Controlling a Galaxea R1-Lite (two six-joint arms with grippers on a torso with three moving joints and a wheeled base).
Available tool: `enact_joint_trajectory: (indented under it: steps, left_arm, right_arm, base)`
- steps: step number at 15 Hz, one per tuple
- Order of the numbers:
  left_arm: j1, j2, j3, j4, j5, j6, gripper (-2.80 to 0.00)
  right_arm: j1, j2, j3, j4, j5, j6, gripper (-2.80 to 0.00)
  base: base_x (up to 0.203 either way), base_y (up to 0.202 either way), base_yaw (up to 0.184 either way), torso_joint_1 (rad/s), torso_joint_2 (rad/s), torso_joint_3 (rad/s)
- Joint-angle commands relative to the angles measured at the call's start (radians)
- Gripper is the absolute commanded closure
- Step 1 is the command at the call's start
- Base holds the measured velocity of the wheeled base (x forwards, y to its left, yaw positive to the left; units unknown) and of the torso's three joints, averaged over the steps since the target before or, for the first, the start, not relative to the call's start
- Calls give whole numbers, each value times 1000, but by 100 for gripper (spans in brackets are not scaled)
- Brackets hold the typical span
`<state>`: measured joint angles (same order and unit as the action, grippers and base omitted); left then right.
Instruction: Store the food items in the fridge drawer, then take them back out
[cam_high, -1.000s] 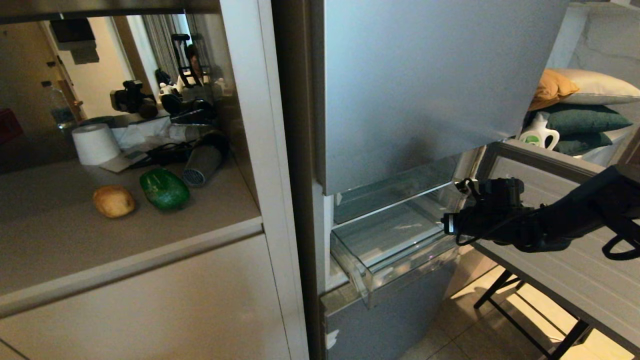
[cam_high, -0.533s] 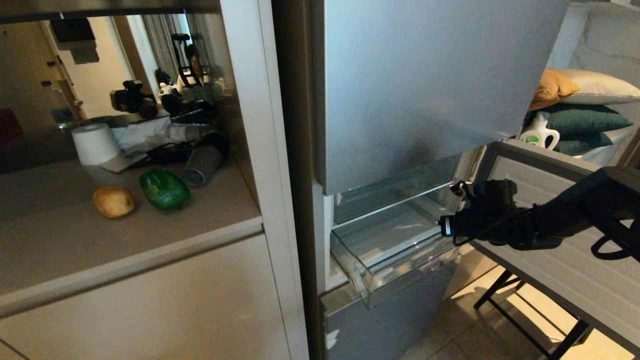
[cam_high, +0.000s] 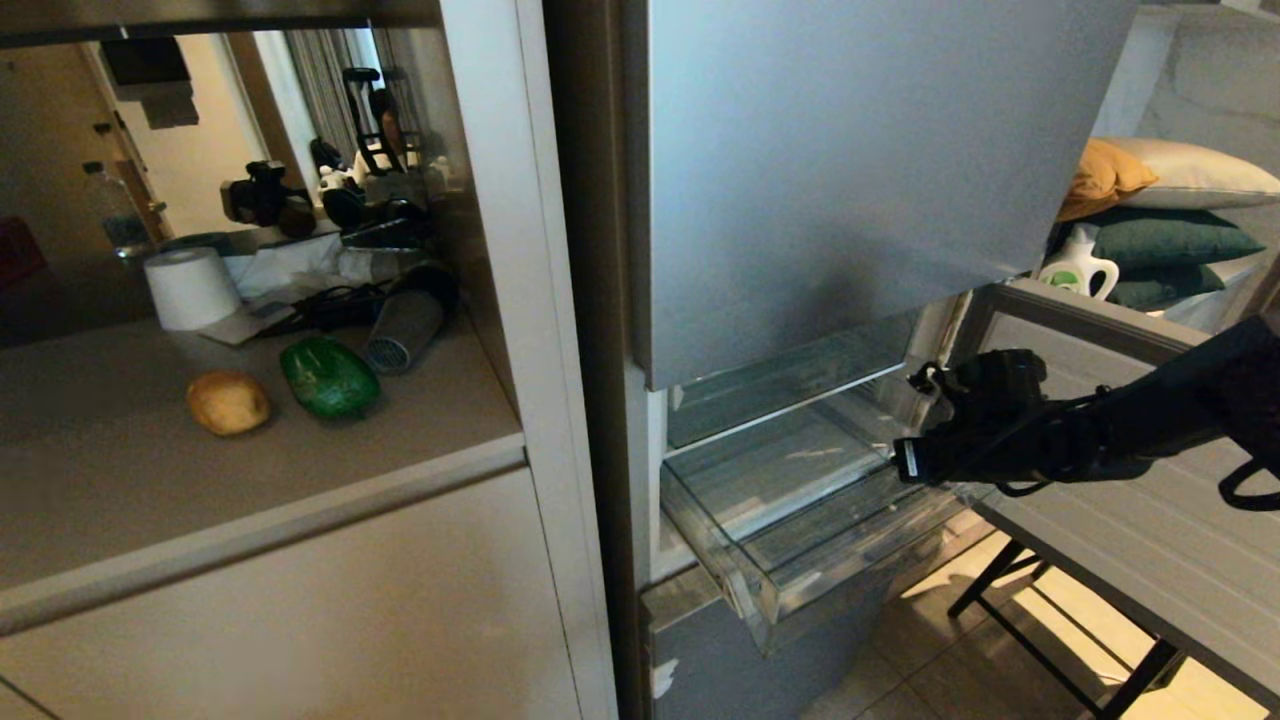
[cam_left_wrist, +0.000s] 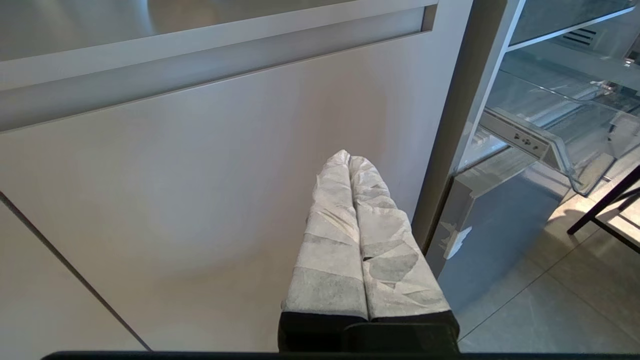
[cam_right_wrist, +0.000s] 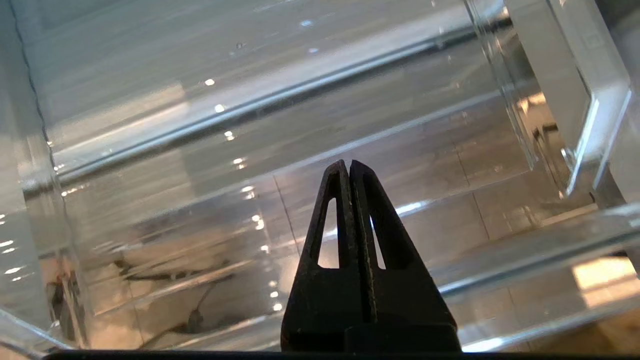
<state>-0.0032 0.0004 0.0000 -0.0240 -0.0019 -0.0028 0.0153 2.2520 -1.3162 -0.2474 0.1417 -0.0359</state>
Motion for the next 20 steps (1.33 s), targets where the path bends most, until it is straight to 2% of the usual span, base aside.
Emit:
enact_joint_trajectory:
  steps: [1, 10, 20]
  left_arm:
    - [0, 0, 11, -1, -1, 0, 0]
    - [0, 0, 11, -1, 0, 0, 0]
    - [0, 0, 11, -1, 0, 0, 0]
  right_arm:
    - [-3, -29, 3, 14, -7, -1, 0]
    - [-39, -81, 92, 31, -11, -29, 0]
    - [-43, -182, 237, 31, -11, -30, 0]
  base:
    - [0, 0, 0, 0, 0, 0]
    - [0, 0, 0, 0, 0, 0]
    - [0, 0, 0, 0, 0, 0]
